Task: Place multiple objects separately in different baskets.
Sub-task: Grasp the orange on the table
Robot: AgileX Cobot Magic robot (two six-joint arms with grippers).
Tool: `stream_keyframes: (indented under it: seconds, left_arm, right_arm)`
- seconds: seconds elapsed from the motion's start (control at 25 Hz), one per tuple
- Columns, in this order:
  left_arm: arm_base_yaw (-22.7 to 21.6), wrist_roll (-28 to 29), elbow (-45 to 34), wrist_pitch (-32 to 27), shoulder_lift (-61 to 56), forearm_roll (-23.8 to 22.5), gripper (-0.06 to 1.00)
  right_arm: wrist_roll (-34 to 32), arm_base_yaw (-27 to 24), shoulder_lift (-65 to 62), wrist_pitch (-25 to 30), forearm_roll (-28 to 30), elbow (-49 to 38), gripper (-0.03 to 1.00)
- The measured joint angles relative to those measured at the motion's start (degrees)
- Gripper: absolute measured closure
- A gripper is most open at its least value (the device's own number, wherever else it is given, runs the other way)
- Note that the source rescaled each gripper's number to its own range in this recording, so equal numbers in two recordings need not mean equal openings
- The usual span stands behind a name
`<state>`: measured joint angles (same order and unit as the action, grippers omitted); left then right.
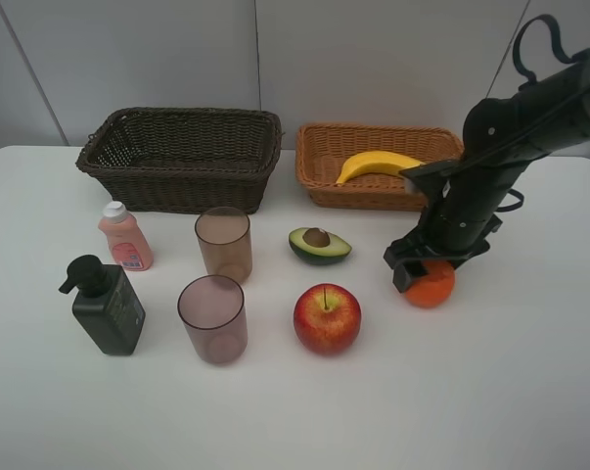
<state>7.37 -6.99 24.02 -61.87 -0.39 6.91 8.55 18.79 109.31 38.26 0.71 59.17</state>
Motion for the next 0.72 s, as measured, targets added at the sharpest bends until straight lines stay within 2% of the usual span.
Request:
stream_keyframes:
  seconds: [0.72]
  left_arm:
    - [0.0, 0.2, 0.0, 0.0, 0.0, 0.0, -0.03]
  right_arm:
    - [0.0, 0.0, -1.1, 1.7, 0.0, 0.0, 0.34]
